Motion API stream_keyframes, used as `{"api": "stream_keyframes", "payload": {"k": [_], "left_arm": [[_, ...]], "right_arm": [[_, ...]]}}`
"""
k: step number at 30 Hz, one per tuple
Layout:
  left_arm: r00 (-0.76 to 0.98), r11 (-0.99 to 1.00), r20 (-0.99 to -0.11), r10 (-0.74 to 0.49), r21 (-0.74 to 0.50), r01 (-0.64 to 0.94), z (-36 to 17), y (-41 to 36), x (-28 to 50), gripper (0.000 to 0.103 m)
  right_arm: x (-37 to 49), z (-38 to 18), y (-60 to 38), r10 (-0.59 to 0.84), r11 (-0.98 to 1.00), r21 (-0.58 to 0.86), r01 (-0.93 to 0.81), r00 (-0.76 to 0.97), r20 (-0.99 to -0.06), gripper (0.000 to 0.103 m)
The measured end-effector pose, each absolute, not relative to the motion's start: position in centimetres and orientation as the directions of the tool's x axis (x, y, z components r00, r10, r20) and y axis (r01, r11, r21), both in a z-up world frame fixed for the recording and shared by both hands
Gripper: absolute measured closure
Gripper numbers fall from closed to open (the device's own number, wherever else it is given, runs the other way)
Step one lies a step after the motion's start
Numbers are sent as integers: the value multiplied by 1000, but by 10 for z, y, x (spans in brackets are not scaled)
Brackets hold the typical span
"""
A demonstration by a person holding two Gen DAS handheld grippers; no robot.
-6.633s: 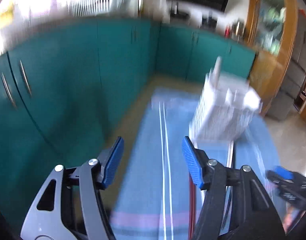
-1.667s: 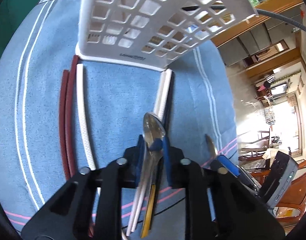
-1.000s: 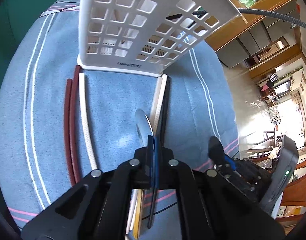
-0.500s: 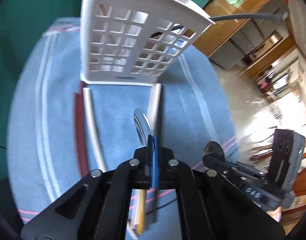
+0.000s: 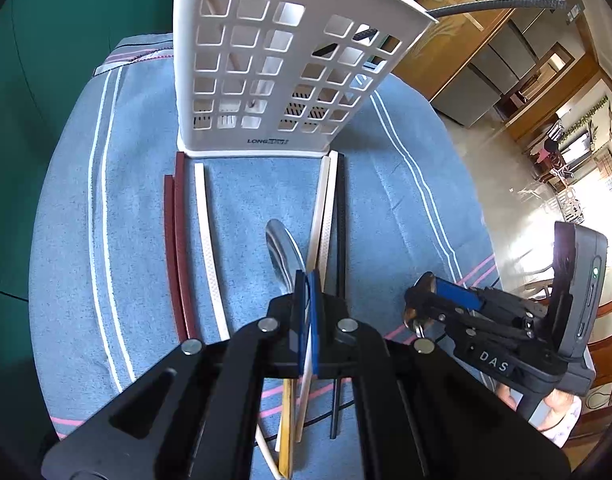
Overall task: Organize utensils
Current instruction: 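Lift both spoons toward the caddy with left and right tools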
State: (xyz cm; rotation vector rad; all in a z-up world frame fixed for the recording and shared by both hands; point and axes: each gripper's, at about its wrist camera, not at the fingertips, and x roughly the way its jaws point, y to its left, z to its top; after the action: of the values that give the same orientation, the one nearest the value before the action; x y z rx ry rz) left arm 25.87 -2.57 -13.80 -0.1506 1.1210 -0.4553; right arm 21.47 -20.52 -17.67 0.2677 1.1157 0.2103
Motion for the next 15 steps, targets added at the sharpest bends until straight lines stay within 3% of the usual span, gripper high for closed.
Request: {"api": "stream_keyframes", "payload": {"k": [2,4,10,15], "left_arm": [[355,899,-833,-424,-341,275,-139,-28,260,101],[358,900,-833,-422,-340,272,-138,-27,259,101],[379,895,-817,-434,-345,282,-129,-26,256,101],[405,888,-796,-450,-351,297,-114,-25,251,102]], "right_arm": [[217,-179,-207,317,943,329,-42,412,-854,74],[217,-174,-209,330,938,342,-47,414,-848,101],[204,-154,-210,341,933,354,-63,468,-816,102],[196,-130,-206,266,959,277,-66,553,-790,102]]}}
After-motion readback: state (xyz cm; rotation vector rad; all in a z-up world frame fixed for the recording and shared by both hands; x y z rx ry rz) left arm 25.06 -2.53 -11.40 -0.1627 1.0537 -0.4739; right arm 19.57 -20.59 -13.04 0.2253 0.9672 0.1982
